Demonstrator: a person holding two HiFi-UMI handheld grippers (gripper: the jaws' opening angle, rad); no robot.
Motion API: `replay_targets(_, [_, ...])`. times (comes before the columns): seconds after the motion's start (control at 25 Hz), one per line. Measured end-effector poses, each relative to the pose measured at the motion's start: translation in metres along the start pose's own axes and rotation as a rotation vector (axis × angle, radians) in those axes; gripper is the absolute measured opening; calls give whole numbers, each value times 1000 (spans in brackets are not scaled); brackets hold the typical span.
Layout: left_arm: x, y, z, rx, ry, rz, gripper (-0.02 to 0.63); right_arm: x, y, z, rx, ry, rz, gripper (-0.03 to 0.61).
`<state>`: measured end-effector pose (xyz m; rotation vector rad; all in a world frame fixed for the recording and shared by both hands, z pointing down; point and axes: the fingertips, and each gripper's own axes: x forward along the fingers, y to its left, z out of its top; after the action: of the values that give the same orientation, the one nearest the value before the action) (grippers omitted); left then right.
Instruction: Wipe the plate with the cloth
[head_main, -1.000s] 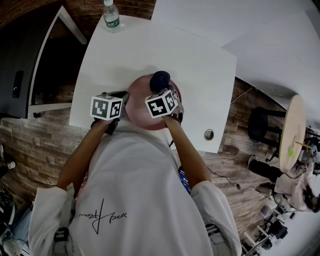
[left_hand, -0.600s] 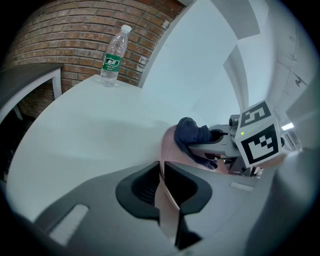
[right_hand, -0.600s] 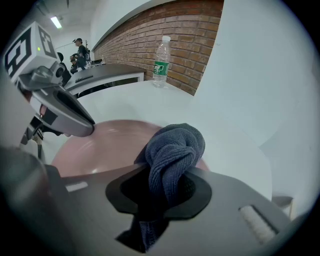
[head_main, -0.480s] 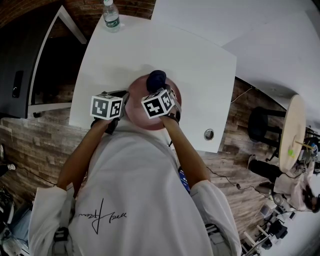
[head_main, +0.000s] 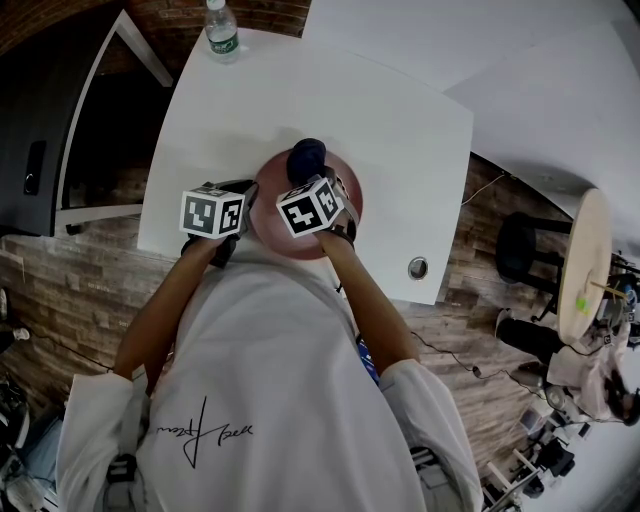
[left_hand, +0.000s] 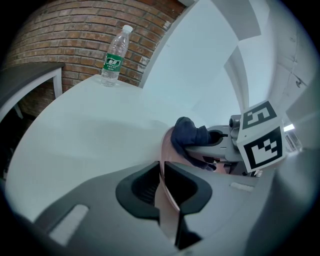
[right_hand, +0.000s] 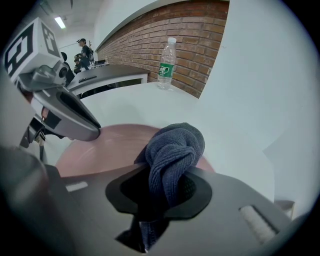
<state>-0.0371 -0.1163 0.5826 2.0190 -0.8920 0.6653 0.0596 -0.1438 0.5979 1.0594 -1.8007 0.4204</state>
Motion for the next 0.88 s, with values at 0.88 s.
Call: replay_targets(0.88, [0,0,0,-13,-4,-2,46,3,20,13,-22,-17,31,98])
